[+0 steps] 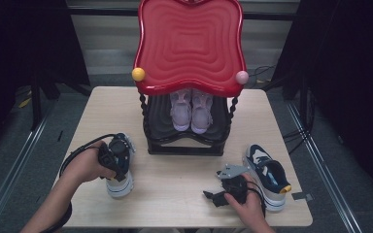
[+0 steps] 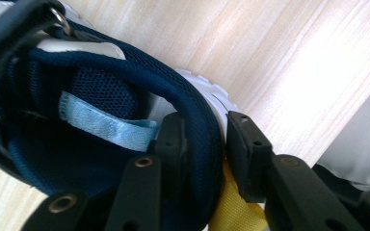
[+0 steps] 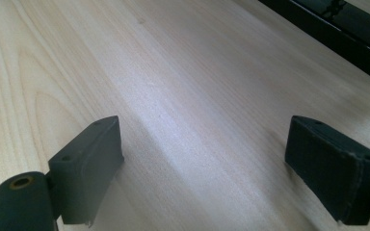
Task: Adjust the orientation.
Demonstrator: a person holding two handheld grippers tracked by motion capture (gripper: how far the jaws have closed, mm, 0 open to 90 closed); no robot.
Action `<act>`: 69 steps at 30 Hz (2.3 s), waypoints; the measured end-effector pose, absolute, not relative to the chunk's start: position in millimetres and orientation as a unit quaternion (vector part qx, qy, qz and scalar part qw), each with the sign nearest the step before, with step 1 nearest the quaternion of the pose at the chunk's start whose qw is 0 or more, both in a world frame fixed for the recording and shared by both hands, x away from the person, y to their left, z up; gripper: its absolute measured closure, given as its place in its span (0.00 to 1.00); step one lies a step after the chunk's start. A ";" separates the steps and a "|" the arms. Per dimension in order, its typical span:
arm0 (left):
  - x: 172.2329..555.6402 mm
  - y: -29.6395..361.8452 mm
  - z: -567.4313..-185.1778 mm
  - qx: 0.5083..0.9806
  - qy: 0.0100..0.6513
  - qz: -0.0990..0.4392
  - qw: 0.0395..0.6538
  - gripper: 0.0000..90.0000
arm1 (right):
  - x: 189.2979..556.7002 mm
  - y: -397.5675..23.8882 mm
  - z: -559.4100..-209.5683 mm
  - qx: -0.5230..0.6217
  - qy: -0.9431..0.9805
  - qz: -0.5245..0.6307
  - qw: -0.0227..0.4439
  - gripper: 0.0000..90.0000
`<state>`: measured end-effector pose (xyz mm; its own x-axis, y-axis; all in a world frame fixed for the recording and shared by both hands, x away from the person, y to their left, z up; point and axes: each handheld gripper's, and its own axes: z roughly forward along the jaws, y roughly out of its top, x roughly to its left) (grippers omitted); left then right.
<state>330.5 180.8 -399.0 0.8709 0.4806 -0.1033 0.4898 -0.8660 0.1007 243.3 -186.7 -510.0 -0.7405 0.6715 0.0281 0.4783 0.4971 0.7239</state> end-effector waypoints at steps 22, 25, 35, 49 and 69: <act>326.3 191.0 -393.2 0.971 0.228 -0.037 0.061 0.38 | 243.9 -186.8 -510.2 0.334 0.856 0.373 0.129 0.13; 324.4 191.4 -394.3 0.972 0.224 -0.035 0.057 0.36 | 243.8 -186.8 -510.1 0.334 0.856 0.373 0.128 0.13; 322.4 189.1 -399.8 0.977 0.207 -0.029 0.032 0.45 | 243.8 -186.8 -510.2 0.334 0.856 0.373 0.128 0.13; 324.8 176.5 -395.1 0.973 0.218 -0.052 0.049 0.80 | 243.9 -186.8 -510.2 0.334 0.856 0.373 0.128 0.13; 328.1 177.0 -399.4 0.971 0.226 -0.069 0.032 0.69 | 243.9 -186.8 -510.1 0.334 0.856 0.373 0.129 0.13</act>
<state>328.1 177.0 -399.4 0.8888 0.4339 -0.1477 0.4427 -0.8961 0.0316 243.9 -186.8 -510.1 -0.7443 0.6672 0.0290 0.4753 0.4988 0.7248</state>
